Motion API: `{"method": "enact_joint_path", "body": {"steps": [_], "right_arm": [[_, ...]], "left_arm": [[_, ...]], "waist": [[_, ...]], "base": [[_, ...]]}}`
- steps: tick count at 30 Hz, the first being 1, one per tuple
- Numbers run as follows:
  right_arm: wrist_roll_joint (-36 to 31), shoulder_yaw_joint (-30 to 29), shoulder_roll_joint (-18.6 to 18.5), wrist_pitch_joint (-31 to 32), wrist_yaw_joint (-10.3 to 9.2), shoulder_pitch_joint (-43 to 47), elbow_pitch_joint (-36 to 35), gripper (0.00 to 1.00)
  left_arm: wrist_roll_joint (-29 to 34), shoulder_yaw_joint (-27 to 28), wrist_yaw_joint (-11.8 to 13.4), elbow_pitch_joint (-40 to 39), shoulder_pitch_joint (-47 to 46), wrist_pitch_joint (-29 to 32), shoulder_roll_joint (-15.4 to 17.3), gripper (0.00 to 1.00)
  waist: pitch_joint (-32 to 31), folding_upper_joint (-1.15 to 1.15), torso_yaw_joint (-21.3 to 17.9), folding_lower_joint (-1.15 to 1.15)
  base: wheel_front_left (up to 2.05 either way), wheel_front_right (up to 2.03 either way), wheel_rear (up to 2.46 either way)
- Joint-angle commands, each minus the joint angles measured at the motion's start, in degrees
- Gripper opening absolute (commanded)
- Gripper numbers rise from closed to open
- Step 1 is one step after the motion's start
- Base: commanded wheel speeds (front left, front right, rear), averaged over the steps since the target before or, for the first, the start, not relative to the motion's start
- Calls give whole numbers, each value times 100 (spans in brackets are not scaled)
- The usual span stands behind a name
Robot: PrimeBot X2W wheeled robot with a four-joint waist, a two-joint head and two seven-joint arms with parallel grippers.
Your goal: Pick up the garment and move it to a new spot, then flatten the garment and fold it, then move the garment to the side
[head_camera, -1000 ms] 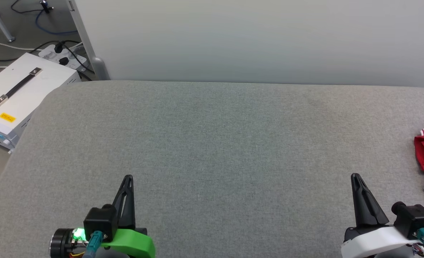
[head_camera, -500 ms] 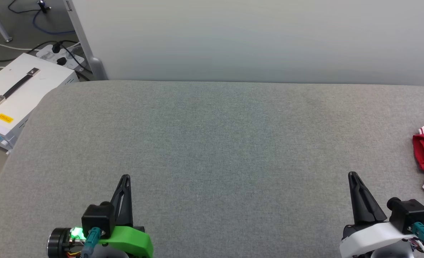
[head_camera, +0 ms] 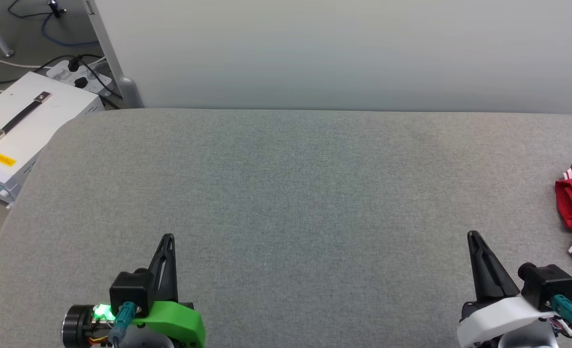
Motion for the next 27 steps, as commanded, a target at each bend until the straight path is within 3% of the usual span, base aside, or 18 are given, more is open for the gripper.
{"method": "enact_joint_path", "body": {"steps": [1,27], "right_arm": [[-81,4,-6,45,-2,-123,-19,0],[-352,15,-7,358,-4,-247,-37,0]], "left_arm": [[47,32,-9,-25,-118,34,-21,0],[122,145,-13,-91,-204,345,-54,0]], "waist": [[1,16,-2,0],[23,24,-56,0]], "base": [[0,0,0],[0,0,0]]}}
